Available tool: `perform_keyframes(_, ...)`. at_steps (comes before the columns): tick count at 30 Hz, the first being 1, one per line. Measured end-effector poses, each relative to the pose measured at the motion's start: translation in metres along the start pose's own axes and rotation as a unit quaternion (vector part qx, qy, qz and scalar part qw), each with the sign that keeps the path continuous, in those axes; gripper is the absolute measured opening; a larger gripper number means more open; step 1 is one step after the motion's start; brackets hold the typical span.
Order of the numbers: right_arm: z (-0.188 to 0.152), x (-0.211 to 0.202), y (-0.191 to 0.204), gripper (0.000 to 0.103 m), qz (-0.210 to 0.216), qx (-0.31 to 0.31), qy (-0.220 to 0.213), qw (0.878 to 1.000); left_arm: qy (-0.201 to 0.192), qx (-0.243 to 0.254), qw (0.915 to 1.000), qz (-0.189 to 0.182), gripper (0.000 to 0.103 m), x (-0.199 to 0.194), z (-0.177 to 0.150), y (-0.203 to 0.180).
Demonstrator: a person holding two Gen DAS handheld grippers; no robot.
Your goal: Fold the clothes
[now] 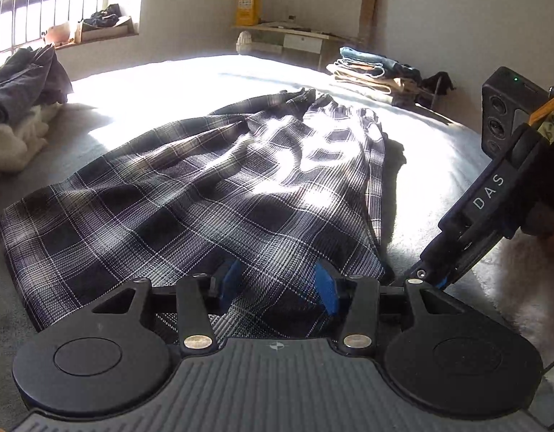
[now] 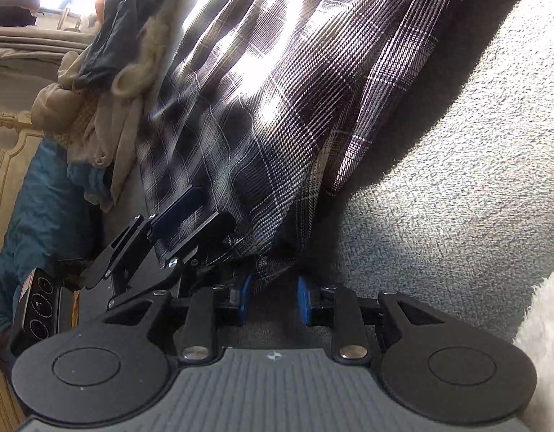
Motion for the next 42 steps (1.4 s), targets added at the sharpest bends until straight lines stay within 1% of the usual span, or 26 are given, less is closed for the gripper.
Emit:
perform_keyframes(1,-0.001,0.002,-0.001,0.024,-0.002,0.005,-0.006,1.0,0.001,-0.002,1.0,0.0,0.046,0.001,0.0,0.001)
perform_keyframes(2,-0.002,0.003,-0.002,0.014,-0.004,0.011,-0.011,1.0,0.002,-0.005,1.0,-0.001,0.046,0.002,0.0,0.001)
perform_keyframes(3,-0.003,0.003,-0.003,0.007,-0.007,0.01,-0.015,1.0,0.003,-0.005,1.0,-0.001,0.046,0.003,-0.001,0.002)
perform_keyframes(4,-0.004,0.001,-0.002,0.002,-0.013,0.005,-0.018,1.0,0.004,-0.003,1.0,0.0,0.046,0.003,-0.001,0.002)
perform_keyframes(5,-0.005,-0.002,-0.001,0.0,-0.016,-0.001,-0.021,1.0,0.005,-0.002,1.0,0.0,0.046,0.004,-0.002,0.002)
perform_keyframes(10,-0.007,-0.02,0.015,0.0,-0.018,-0.04,-0.036,0.998,0.008,0.003,1.0,0.0,0.047,0.007,-0.004,0.003)
perform_keyframes(15,-0.007,-0.02,0.012,0.0,-0.019,-0.033,-0.034,0.999,0.006,0.002,1.0,-0.002,0.047,0.002,0.0,0.004)
perform_keyframes(18,-0.006,-0.022,0.01,0.0,-0.014,-0.03,-0.037,0.999,0.005,0.004,0.9998,-0.016,0.047,-0.008,0.001,0.003)
perform_keyframes(20,-0.005,-0.022,0.011,0.0,-0.009,-0.03,-0.04,0.999,0.022,0.024,0.9993,-0.02,0.047,-0.009,-0.004,0.001)
perform_keyframes(22,-0.004,-0.022,0.013,0.0,-0.004,-0.032,-0.043,0.999,0.036,0.056,0.9978,-0.007,0.047,-0.007,-0.011,-0.004)
perform_keyframes(25,0.0,-0.019,0.017,0.0,-0.002,-0.038,-0.043,0.998,0.036,0.082,0.996,0.008,0.047,-0.006,-0.015,-0.009)
perform_keyframes(28,0.004,-0.019,0.018,0.0,0.002,-0.034,-0.045,0.998,0.04,0.088,0.9953,0.01,0.047,-0.005,-0.014,-0.009)
perform_keyframes(32,0.01,-0.018,0.017,0.0,0.015,-0.013,-0.044,0.999,0.044,0.082,0.9956,0.011,0.047,-0.015,-0.008,-0.005)
perform_keyframes(37,0.023,-0.008,0.012,0.0,0.038,0.026,-0.039,0.998,0.026,0.041,0.9987,0.014,0.047,-0.039,-0.002,0.011)
perform_keyframes(42,0.032,0.004,0.007,0.0,0.054,0.058,-0.032,0.996,0.023,0.015,0.9994,0.024,0.047,-0.049,-0.003,0.025)
Point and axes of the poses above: each gripper's, at about its wrist camera, not at the fingertips, and x roughly the way its jaws point, y to its left, z to its top, the point moved 3 cm from there along x, roughly the way its jaws point, and after that the axes turned 12 degrees about -x, right-handed, at the moved point
